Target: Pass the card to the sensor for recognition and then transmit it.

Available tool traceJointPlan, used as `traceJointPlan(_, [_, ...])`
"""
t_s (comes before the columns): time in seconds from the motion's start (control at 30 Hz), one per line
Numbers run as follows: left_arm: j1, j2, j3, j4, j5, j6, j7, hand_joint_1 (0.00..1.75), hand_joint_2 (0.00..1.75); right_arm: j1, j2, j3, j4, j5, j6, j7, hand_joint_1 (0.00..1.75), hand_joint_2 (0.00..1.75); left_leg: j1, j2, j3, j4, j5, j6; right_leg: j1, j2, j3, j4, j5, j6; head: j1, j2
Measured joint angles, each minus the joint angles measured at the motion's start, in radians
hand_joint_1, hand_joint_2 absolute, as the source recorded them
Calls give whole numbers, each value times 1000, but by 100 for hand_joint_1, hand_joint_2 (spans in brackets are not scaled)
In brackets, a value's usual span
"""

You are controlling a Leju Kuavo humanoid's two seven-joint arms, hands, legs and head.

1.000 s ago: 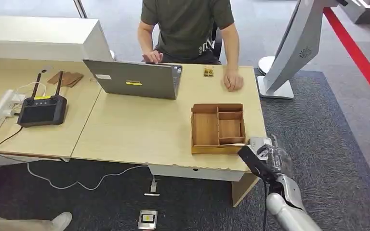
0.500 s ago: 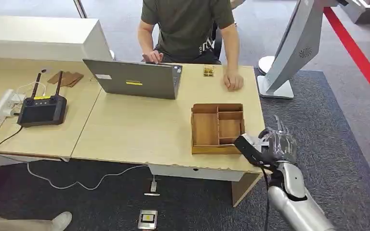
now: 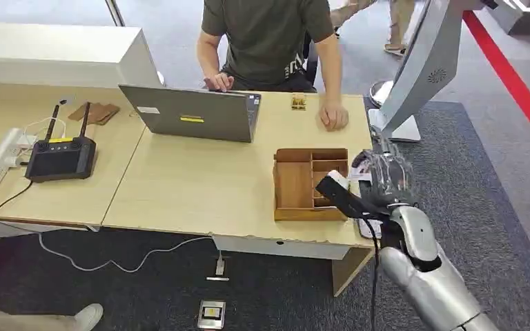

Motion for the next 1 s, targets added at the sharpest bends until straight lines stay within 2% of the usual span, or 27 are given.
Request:
traceJointPlan(0.07, [-19, 0, -8, 0, -27, -13, 23, 0, 175, -65, 26, 18, -64, 11, 51, -17, 175, 175, 0, 0, 0, 0, 1, -1, 0, 0, 0, 1, 0, 0, 0, 0])
traceJointPlan(0.1, [-36, 0, -14, 0, -48, -29, 44, 0, 175, -110, 56, 38, -59, 3, 79, -23, 175, 175, 0, 0, 0, 0, 1, -1, 0, 0, 0, 1, 1, 0, 0, 0])
traceJointPlan(0.13, [-60, -1, -30, 0, -79, -51, 71, 0, 175, -164, 101, 59, -20, -65, 109, -46, 175, 175, 0, -1, 0, 0, 2, -1, 0, 0, 0, 1, 1, 0, 0, 0])
traceJointPlan(0.17, [-88, -5, -49, 0, -109, -65, 96, 0, 175, -226, 147, 74, 66, -125, 106, -69, 175, 175, 0, -1, 0, 0, 2, -1, 0, 0, 0, 1, 1, 0, 0, 0])
traceJointPlan(0.2, [-94, -6, -53, 0, -112, -67, 102, 0, 175, -238, 156, 77, 88, -133, 104, -70, 175, 175, 0, -1, 0, 0, 2, -1, 0, 0, 0, 1, 1, 0, 0, 0])
traceJointPlan(0.53, [-118, -19, -82, 0, -134, -79, 125, 0, 175, -298, 206, 85, 245, -155, 66, -69, 175, 175, 0, -1, -1, 0, 2, -1, 0, 0, -1, 1, 1, 0, 0, 0])
traceJointPlan(1.0, [-111, -26, -90, 3, -111, -61, 110, 0, 175, -312, 249, 76, 346, -140, 46, -64, 175, 175, 0, 0, -1, 0, 2, -1, 0, 0, -1, 1, 1, 0, 0, 0])
